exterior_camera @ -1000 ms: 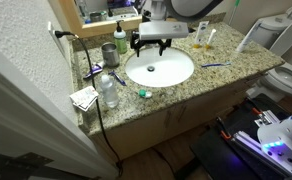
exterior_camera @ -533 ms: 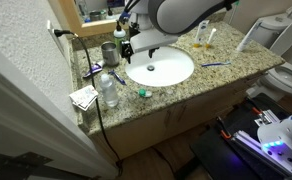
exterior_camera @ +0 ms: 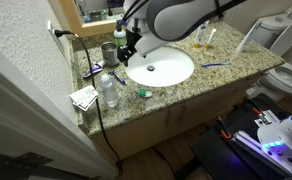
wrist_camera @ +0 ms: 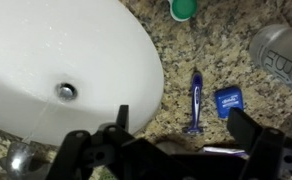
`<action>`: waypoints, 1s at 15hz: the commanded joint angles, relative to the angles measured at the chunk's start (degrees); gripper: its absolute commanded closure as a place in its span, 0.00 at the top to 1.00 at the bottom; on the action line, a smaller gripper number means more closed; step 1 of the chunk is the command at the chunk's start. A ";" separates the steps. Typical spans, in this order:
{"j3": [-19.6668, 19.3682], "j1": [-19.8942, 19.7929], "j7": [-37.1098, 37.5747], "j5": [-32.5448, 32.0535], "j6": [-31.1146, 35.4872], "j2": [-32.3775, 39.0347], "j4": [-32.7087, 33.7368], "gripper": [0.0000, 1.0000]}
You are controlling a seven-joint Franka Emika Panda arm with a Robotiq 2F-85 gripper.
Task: Open the faucet, place the toothbrush underneath the running faucet then set it down on the right side of the counter, pick up the shaving stick and place it under the running water then set it down on the left side of the counter, close the faucet
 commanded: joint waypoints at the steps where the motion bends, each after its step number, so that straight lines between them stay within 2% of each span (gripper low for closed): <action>1: 0.23 -0.70 -13.08 2.35 4.68 5.54 3.27 1.00; 2: 0.45 -0.65 -15.67 4.18 4.68 6.98 4.58 1.00; 3: -1.50 1.20 -10.39 2.66 3.50 3.19 1.40 1.00; 7: -1.54 1.28 -14.32 4.13 4.38 6.51 3.97 1.00; 15: -4.37 3.58 -10.75 8.39 6.29 18.85 14.05 1.00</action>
